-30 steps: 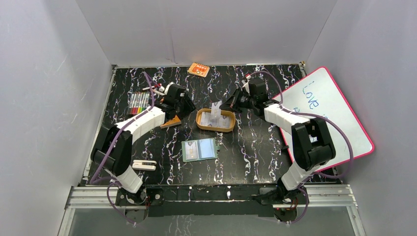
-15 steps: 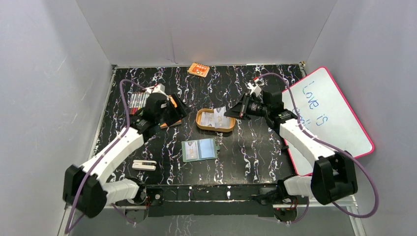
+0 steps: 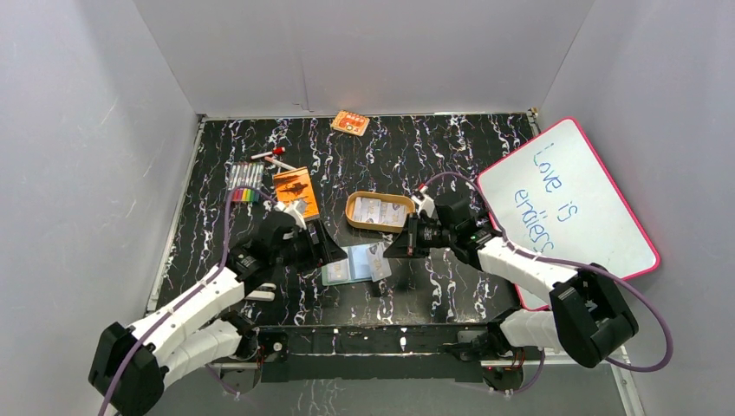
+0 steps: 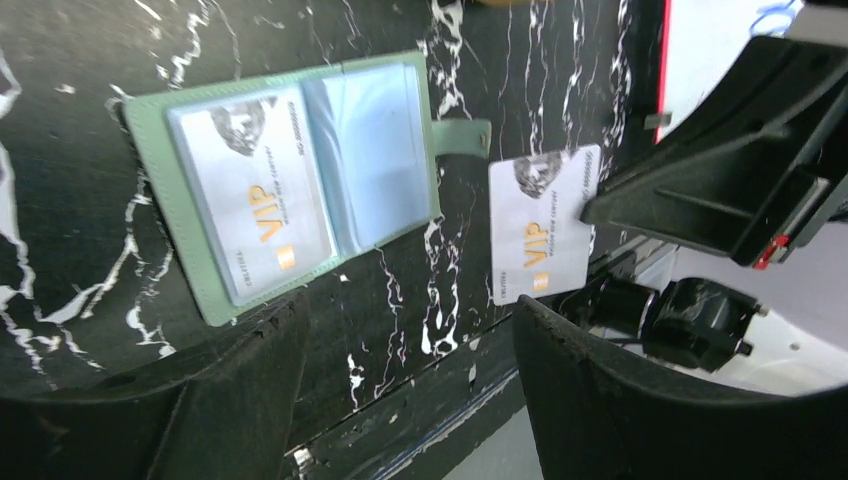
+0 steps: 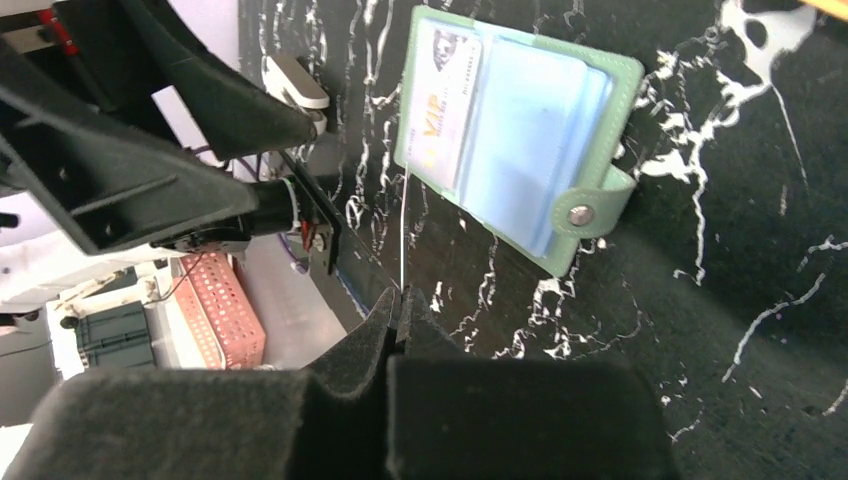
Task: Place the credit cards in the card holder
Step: Turn over the card slot in the card holder.
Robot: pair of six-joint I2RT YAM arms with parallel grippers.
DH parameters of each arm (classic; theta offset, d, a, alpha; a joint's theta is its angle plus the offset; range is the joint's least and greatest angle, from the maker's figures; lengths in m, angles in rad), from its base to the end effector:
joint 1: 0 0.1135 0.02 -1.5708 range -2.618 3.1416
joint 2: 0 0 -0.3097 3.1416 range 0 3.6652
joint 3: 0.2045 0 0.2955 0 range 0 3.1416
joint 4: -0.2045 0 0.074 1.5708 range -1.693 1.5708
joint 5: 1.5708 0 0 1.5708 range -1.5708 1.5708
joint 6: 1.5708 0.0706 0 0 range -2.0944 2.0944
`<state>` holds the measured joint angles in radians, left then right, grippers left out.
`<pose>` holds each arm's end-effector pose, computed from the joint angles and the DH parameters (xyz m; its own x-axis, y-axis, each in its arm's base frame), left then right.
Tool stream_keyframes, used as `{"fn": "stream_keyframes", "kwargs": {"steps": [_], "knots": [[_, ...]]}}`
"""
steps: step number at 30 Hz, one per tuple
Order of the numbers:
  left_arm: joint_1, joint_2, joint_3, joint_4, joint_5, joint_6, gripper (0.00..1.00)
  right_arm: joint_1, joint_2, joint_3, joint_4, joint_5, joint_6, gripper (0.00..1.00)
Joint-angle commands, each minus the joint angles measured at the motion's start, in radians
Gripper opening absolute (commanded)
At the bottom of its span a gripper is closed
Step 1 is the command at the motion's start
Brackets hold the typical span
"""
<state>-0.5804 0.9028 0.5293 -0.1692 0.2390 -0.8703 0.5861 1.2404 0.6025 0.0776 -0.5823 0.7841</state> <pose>0.1928 -0.1464 0.2333 -0.8153 -0.3536 -0.4585 0.1225 0.6686 -0.7335 0.2287 0.1985 0.2117 -0.9138 0.1013 -0.3934 -0.2892 0.5178 0.8051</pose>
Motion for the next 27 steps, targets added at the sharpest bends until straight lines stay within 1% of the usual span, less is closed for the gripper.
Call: {"fn": "stream_keyframes", "kwargs": {"steps": [1,7,11,15,20,27], "knots": [[-0.075,0.058,0.048,-0.013,-0.029,0.029,0.71,0.011,0.007,-0.036,0.105,0.056,-0.01,0.0],[-0.087,0.127,0.059,0.008,-0.056,0.025,0.7,0.01,0.047,-0.111,0.193,0.099,0.035,0.0],[-0.086,0.159,0.045,0.03,-0.074,0.025,0.69,0.01,0.095,-0.114,0.23,0.113,0.047,0.0],[-0.087,0.217,0.012,0.055,-0.077,0.005,0.64,0.011,0.139,-0.109,0.233,0.12,0.042,0.0],[-0.087,0.273,0.002,0.028,-0.137,-0.027,0.57,0.01,0.163,-0.104,0.221,0.124,0.03,0.0],[-0.086,0.281,-0.02,0.009,-0.179,-0.04,0.54,0.01,0.211,-0.094,0.231,0.107,0.028,0.0]]}}
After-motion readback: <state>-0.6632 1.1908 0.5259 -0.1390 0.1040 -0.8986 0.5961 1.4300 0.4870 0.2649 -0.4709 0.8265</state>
